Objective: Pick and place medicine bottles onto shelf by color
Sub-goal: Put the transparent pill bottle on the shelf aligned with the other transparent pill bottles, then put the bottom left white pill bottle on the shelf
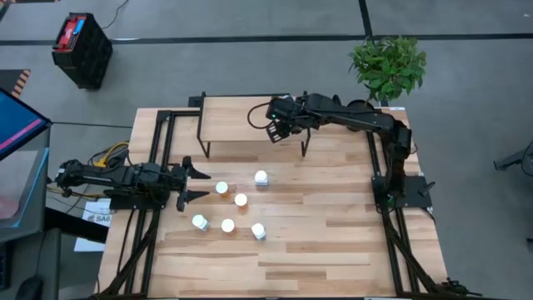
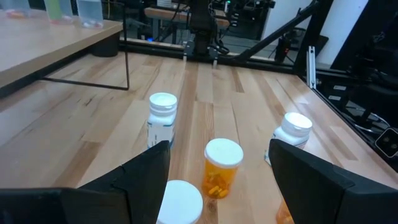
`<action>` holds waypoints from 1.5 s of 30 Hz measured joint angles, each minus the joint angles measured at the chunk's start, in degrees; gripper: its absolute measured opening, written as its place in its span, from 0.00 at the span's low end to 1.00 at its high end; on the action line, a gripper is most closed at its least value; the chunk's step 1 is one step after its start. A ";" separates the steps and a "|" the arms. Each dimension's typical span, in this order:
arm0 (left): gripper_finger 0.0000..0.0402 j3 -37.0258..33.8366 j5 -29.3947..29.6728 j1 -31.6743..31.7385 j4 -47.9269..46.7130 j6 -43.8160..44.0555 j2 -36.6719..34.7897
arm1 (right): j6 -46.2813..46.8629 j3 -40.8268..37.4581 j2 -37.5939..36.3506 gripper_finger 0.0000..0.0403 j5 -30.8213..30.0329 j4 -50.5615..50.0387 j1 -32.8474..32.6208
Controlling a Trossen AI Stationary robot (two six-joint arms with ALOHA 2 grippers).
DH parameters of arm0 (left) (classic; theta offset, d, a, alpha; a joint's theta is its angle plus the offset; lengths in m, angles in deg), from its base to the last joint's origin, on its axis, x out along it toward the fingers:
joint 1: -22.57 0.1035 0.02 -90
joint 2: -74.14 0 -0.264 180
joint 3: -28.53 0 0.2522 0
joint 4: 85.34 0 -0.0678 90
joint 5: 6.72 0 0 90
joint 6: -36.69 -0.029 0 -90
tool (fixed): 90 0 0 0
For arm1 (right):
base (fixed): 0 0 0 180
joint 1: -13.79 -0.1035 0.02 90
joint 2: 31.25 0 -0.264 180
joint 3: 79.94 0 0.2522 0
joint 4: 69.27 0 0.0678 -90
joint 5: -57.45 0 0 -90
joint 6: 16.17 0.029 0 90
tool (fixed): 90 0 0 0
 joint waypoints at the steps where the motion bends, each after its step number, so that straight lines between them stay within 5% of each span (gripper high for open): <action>1: 0.65 0.00 -0.01 0.00 0.00 0.00 0.00 | -0.01 0.00 0.00 0.53 -0.02 0.00 0.15; 8: 0.65 0.00 -0.02 0.00 -0.02 0.00 0.00 | 0.00 0.38 -0.27 0.52 0.25 0.52 0.62; 18: 0.65 0.00 0.00 0.00 0.00 0.00 0.00 | -1.51 10.54 -0.44 0.48 0.66 0.02 -0.82; 30: 0.65 0.00 0.00 0.00 0.01 -0.01 0.00 | -11.33 14.21 -0.55 0.45 10.05 -1.23 -16.55; 38: 0.65 0.00 0.70 0.00 0.94 0.28 0.02 | -15.39 14.16 -2.14 0.42 9.73 -14.53 -24.24; 45: 0.65 0.00 -1.46 -0.23 0.87 0.29 0.13 | -26.52 14.19 -2.34 0.40 8.39 -20.12 -22.07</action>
